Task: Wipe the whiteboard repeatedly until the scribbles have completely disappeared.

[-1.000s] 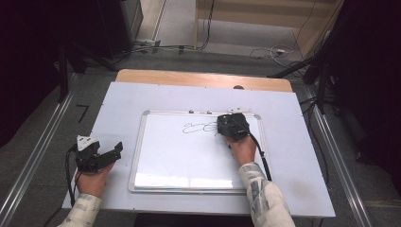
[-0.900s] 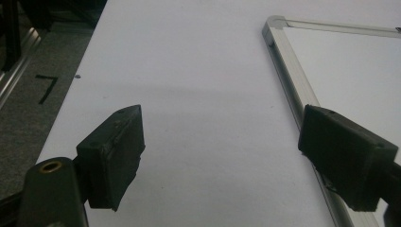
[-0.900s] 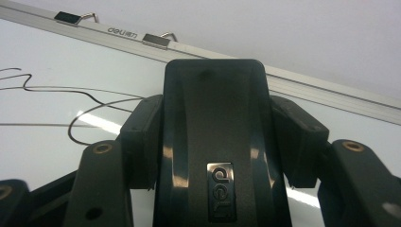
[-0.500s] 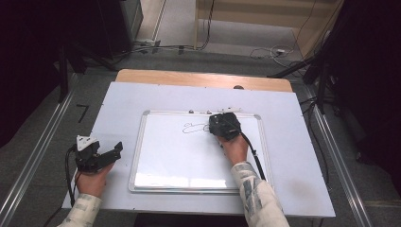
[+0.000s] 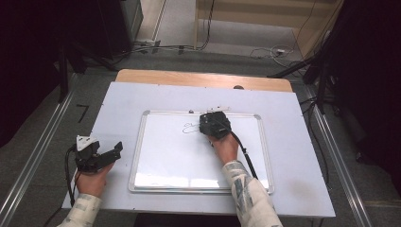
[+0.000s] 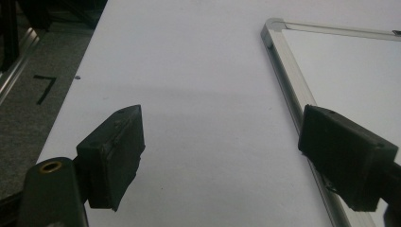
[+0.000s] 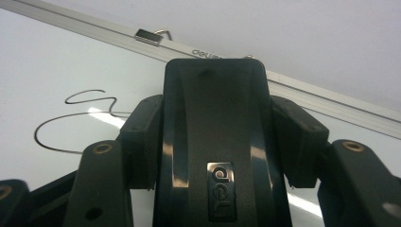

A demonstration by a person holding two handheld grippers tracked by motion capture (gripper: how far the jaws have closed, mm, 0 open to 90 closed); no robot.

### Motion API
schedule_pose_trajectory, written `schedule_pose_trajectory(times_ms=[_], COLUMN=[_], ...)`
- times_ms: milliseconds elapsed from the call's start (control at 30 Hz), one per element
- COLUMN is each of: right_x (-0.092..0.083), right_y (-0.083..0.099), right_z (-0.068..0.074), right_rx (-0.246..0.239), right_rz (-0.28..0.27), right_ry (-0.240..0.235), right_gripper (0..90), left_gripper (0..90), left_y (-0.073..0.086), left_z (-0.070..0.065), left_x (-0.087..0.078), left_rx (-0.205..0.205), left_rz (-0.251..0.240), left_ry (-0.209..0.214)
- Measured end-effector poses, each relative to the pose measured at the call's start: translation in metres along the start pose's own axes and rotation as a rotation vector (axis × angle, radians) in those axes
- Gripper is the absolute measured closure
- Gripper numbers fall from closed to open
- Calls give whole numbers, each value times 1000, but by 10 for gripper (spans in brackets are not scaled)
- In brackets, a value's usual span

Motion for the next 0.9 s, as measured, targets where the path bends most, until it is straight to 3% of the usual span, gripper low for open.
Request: schedule_pose_trajectory(times_ms=[900], right_x=[1], right_y=[-12], right_z=[47], right_rx=[-62], right_rz=[-24], right_ry=[-54], right_gripper=[395], left_gripper=[158], left_y=[-1], left_z=[0], left_x=[0], left_rx=[1], left_rz=[0], left_ry=[5])
Point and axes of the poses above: each handheld gripper's, and its own axes: x roughly forward along the jaws, y roughly out of its underside, z roughly to its left, the point moved 6 cm from there along x, roughly forward along the jaws, and after that the axes turned 14 degrees about y, right-handed, at the moved point
